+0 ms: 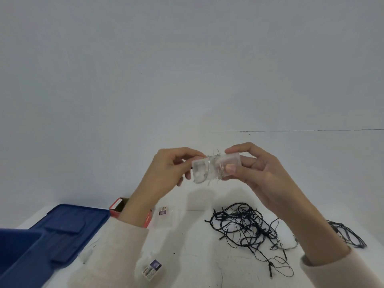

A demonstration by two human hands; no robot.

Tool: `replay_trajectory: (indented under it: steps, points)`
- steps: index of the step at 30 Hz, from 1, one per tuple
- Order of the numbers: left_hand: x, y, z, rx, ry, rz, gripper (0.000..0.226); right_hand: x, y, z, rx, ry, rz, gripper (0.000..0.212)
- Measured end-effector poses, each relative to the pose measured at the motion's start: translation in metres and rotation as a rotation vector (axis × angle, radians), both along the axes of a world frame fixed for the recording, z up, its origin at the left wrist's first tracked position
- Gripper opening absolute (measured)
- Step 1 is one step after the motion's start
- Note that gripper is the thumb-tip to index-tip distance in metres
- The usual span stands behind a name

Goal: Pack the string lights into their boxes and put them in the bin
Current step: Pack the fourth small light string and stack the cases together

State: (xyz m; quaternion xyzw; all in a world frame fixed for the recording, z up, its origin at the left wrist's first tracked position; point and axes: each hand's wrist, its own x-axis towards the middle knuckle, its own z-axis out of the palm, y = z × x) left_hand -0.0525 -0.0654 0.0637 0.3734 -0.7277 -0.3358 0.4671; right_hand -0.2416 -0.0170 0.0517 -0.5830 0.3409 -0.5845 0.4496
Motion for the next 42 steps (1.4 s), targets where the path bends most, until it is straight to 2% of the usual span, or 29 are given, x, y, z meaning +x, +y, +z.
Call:
replay_trajectory:
  steps: [4, 7, 10, 12, 14, 16, 21, 24, 26, 29, 31, 34, 37, 39, 42]
  points:
    - [-0.010, 0.010, -0.023, 0.194, 0.190, -0.077, 0.021, 0.008, -0.003, -0.003, 0.018, -0.171, -0.016, 0.031]
    - [-0.024, 0.023, -0.037, 0.279, 0.321, -0.056, 0.016, 0.012, -0.006, -0.006, 0.066, -0.308, -0.040, 0.032]
    - [-0.034, 0.031, -0.045, 0.309, 0.362, -0.048, 0.026, 0.014, -0.010, -0.010, 0.109, -0.414, -0.100, 0.029]
    - [-0.039, 0.034, -0.048, 0.292, 0.326, -0.042, 0.032, 0.014, -0.013, -0.013, 0.127, -0.455, -0.146, 0.023]
    - [-0.042, 0.036, -0.051, 0.241, 0.198, 0.024, 0.035, 0.013, -0.014, -0.014, 0.129, -0.457, -0.203, 0.020]
    - [-0.043, 0.039, -0.054, 0.118, -0.027, 0.131, 0.030, 0.013, -0.013, -0.014, 0.111, -0.400, -0.271, 0.020]
    - [-0.037, 0.051, -0.035, -0.271, -0.557, 0.275, 0.029, 0.012, -0.008, -0.014, 0.045, -0.070, -0.434, 0.021]
    - [-0.033, 0.057, -0.014, -0.468, -0.717, 0.311, 0.024, 0.010, -0.006, -0.017, 0.013, 0.149, -0.449, 0.023]
    - [-0.026, 0.055, -0.002, -0.658, -0.816, 0.276, 0.006, 0.008, -0.005, -0.018, 0.007, 0.253, -0.409, 0.024]
    - [-0.012, 0.039, 0.004, -0.822, -0.872, 0.265, 0.017, 0.006, -0.002, -0.019, 0.030, 0.329, -0.303, 0.025]
    - [-0.004, 0.027, 0.004, -0.834, -0.874, 0.218, 0.008, 0.004, 0.001, -0.019, 0.052, 0.348, -0.224, 0.023]
    - [0.000, 0.020, 0.003, -0.833, -0.832, 0.202, 0.030, 0.001, 0.003, -0.018, 0.075, 0.354, -0.169, 0.024]
    - [0.003, 0.012, -0.004, -0.784, -0.764, 0.161, 0.029, -0.002, 0.003, -0.018, 0.101, 0.382, -0.107, 0.023]
    - [0.004, 0.008, -0.006, -0.671, -0.700, 0.101, 0.023, -0.002, 0.004, -0.020, 0.110, 0.394, -0.059, 0.023]
    - [0.007, 0.006, -0.005, -0.339, -0.484, -0.044, 0.007, -0.005, 0.003, -0.022, 0.136, 0.328, 0.012, 0.025]
